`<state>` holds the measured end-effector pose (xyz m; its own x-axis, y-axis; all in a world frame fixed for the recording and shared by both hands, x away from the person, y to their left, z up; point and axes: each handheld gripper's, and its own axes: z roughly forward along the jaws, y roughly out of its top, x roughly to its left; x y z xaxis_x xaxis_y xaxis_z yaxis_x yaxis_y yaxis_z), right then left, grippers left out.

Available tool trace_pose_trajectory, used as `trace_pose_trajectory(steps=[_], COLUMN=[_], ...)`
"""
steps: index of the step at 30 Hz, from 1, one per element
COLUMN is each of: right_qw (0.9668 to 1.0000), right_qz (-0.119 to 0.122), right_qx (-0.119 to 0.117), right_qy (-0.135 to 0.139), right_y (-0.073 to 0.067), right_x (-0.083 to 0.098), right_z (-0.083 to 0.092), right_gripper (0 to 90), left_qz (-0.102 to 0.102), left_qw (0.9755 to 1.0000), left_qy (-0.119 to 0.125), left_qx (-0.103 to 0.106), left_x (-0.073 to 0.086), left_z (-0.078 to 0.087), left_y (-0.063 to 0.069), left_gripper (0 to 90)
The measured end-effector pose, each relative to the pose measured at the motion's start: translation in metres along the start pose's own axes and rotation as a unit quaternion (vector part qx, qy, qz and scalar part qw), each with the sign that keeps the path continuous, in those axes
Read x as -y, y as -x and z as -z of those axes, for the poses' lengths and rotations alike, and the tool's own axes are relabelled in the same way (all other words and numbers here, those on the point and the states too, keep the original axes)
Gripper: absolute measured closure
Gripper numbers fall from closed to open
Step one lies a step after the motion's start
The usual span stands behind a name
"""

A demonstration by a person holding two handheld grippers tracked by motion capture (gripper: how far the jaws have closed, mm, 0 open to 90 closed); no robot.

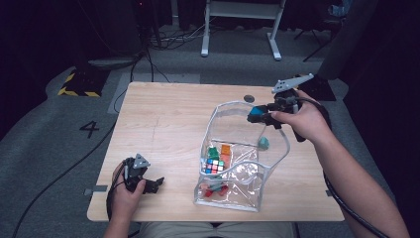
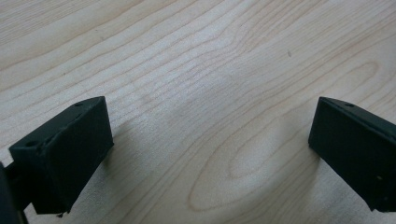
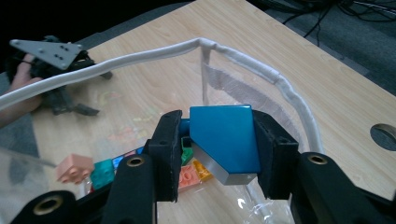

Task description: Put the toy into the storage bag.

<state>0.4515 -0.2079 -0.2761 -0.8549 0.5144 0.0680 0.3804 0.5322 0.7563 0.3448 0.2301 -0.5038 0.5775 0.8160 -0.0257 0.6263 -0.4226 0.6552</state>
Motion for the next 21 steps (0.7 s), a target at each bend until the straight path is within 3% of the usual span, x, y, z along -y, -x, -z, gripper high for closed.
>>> trace_pose_trajectory(steps=[6, 11, 21], right_qw=[0.9996, 0.9992, 0.9966], right_qz=[-0.016, -0.013, -0.023], right_qx=[0.013, 0.026, 0.062], right_qy=[-0.017, -0.027, -0.050], right_y=[0.005, 0.008, 0.008], right_x=[-0.003, -0.003, -0.005], right_z=[-0.026, -0.044, -0.068], right_gripper=[57.3, 57.3, 57.3], left_qz=[0.001, 0.000, 0.001], left_qw=[1.0000, 1.0000, 1.0000], left_qy=[0.000, 0.000, 0.000], left_qx=[0.001, 0.001, 0.001], left_x=[0.000, 0.000, 0.000], left_z=[0.000, 0.000, 0.000], left_y=[0.000, 0.000, 0.000], left_gripper=[0.0, 0.0, 0.0])
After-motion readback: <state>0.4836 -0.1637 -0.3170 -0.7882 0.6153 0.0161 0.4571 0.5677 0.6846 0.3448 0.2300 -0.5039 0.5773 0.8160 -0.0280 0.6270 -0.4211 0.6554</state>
